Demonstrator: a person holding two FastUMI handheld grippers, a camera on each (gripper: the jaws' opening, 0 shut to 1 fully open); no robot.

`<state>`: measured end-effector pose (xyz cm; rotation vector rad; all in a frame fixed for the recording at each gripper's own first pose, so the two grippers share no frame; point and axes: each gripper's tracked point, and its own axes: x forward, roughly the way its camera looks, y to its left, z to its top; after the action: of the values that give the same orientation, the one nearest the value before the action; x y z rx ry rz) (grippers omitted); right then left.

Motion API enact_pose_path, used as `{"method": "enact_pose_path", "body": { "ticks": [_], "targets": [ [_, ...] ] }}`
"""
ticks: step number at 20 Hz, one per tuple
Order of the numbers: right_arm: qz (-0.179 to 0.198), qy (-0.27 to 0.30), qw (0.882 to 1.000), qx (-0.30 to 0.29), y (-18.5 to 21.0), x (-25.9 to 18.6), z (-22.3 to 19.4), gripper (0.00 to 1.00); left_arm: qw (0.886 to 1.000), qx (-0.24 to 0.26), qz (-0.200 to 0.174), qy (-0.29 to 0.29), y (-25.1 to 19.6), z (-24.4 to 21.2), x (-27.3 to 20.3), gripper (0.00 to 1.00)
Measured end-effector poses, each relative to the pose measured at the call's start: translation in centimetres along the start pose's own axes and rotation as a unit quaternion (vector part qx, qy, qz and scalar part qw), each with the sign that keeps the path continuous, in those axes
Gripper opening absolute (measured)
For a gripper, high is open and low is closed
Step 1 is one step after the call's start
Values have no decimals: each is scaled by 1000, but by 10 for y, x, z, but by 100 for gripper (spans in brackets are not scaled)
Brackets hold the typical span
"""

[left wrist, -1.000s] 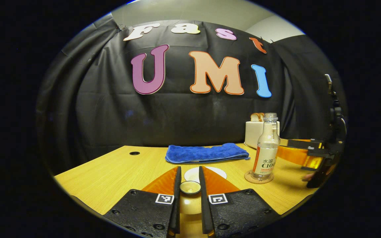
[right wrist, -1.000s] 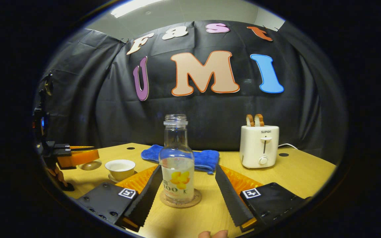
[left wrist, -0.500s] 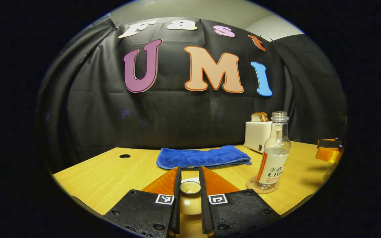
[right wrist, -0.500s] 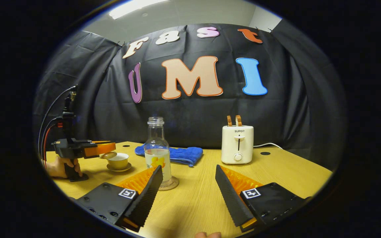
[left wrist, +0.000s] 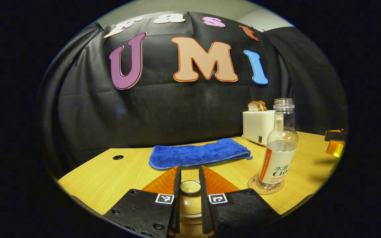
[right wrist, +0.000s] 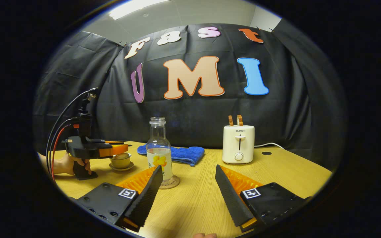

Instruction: Open the teacup lid with one hand, grasp the water bottle and pour water into the teacup with the other hand; after pouring, place the water bottle on the coaster and then close the teacup lid.

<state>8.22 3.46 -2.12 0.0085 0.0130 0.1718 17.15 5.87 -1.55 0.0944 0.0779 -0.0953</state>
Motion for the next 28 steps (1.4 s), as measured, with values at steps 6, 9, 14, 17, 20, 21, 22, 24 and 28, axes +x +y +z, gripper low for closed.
{"method": "enact_pose_path", "body": {
  "ticks": [6,9,14,17,20,21,22,24,28],
  "targets": [
    [3,-1,1000,0,2,0,1,97,1000,10,7,14,0,-4,2,23],
    [3,-1,1000,0,2,-1,0,97,1000,12,8,17,1,-5,1,25],
    [3,-1,1000,0,2,0,0,99,1000,-1,4,0,1,1,-1,68],
    [2,-1,1000,-1,1,-1,0,99,999,-21,10,-28,8,7,-8,83],
    [-16,-1,1000,-1,-4,-2,0,99,997,-49,48,-37,19,6,-23,98],
    [-24,-2,1000,-2,-4,-3,0,97,997,-45,53,-37,18,7,-30,98],
    [-26,-2,1000,-1,-2,-5,1,99,997,-48,51,-39,14,8,-38,99],
    [-30,0,1000,-1,4,-10,-1,97,997,-47,42,-41,2,7,-58,98],
    [-32,-1,999,0,27,-33,-1,97,996,-45,60,-43,-14,7,-116,98]
  ]
}}
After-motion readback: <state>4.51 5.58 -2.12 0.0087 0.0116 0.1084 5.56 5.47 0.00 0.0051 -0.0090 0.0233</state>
